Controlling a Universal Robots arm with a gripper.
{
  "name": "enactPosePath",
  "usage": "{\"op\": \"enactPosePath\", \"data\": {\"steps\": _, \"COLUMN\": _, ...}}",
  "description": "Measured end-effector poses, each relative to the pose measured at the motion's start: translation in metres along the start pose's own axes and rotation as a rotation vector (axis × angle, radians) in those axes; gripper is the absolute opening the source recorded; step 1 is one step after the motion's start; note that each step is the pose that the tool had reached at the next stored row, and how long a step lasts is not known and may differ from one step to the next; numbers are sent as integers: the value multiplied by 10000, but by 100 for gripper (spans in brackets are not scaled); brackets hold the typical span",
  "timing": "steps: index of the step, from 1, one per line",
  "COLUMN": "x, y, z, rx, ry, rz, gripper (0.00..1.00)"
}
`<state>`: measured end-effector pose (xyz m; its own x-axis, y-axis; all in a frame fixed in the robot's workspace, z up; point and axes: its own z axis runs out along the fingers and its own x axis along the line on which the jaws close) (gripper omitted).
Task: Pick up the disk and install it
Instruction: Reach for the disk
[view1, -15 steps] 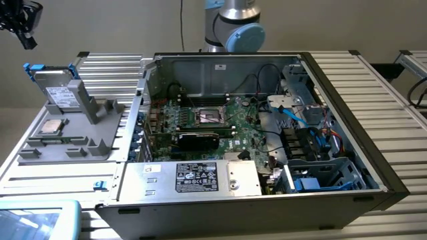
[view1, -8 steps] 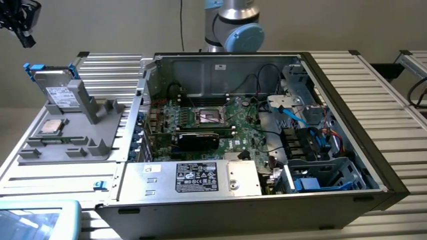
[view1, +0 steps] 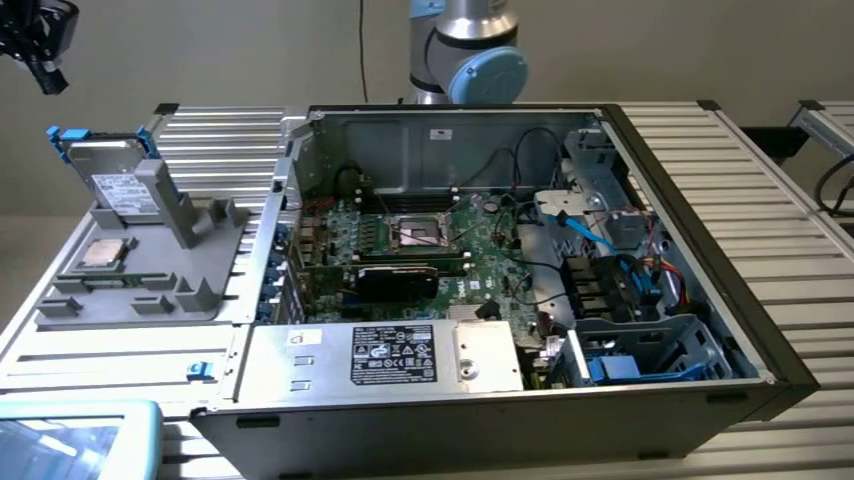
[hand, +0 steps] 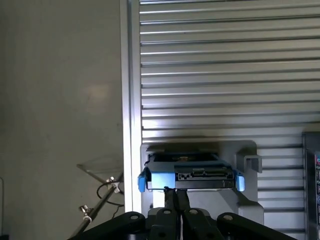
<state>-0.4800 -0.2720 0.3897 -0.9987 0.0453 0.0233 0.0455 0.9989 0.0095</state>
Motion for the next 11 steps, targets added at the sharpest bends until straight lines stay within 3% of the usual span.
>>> {"op": "enactPosePath", "data": {"steps": 11, "x": 0, "y": 0, "z": -1, "rx": 0, "ry": -2, "rz": -2, "gripper": 11}}
